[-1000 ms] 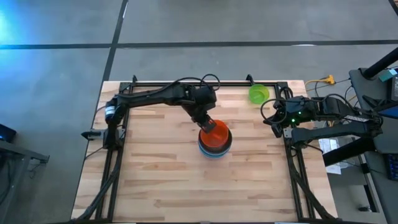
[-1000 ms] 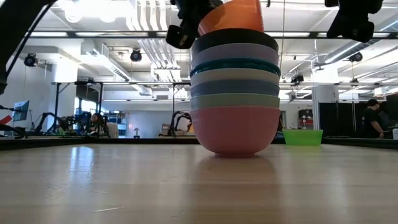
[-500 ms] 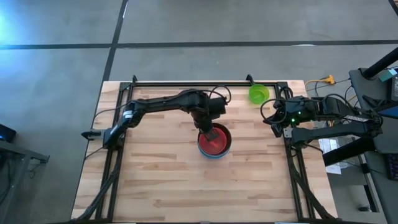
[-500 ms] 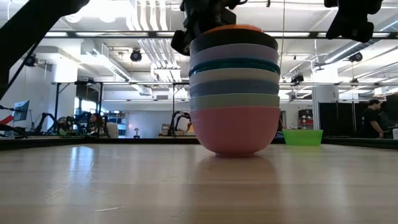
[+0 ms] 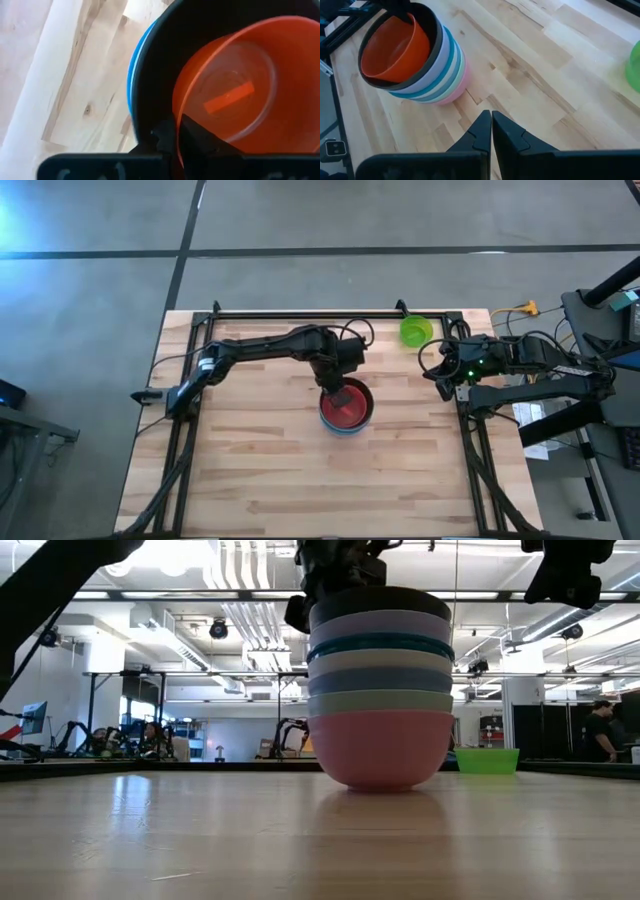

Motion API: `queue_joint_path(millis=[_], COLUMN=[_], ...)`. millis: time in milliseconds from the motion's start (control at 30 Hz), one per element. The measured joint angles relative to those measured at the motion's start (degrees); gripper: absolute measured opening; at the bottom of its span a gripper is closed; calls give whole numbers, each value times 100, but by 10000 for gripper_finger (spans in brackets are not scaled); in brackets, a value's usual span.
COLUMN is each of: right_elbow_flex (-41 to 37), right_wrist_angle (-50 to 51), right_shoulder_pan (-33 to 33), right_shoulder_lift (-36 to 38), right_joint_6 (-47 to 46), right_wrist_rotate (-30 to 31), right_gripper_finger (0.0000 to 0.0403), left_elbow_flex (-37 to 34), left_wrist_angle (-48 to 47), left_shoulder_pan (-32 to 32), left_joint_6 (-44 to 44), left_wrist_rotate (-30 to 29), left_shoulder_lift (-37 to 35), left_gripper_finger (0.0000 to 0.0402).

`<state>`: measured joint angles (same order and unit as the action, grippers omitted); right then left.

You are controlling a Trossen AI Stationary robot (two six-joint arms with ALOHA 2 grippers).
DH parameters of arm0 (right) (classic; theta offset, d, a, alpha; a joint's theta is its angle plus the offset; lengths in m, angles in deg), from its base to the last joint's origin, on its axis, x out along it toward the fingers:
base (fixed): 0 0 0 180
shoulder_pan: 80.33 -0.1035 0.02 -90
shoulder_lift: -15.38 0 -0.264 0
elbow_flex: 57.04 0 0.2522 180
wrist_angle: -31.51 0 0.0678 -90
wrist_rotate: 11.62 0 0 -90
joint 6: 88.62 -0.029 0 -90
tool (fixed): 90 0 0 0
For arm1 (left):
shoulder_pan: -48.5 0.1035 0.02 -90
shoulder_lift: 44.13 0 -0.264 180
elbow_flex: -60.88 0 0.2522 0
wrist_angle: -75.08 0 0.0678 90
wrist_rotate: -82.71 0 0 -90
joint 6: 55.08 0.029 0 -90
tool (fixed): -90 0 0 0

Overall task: Nest bowls inside each other
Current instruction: Stack the small orange bowl on top of the black bowl, then adjust the stacked bowls

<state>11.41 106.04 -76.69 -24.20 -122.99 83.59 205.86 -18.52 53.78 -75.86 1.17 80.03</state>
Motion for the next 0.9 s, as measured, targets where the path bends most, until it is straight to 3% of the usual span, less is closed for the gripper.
queue_joint_path(millis=[533,900], right_elbow_flex=[0,-2], right_wrist_angle=[-7,-22], right_shoulder_pan=[0,0], right_shoulder_lift=[0,0], right_joint_6=[-53,-271], right_wrist_rotate=[-2,-2], right_gripper_finger=[9,9], left_elbow_flex=[13,55], left_wrist_angle=[-16,-53], left_shoulder_pan=[111,129], left_joint_6=[43,21], left_wrist_rotate=[-169,-586], left_shoulder_lift=[-23,-391], left_gripper_finger=[155,174])
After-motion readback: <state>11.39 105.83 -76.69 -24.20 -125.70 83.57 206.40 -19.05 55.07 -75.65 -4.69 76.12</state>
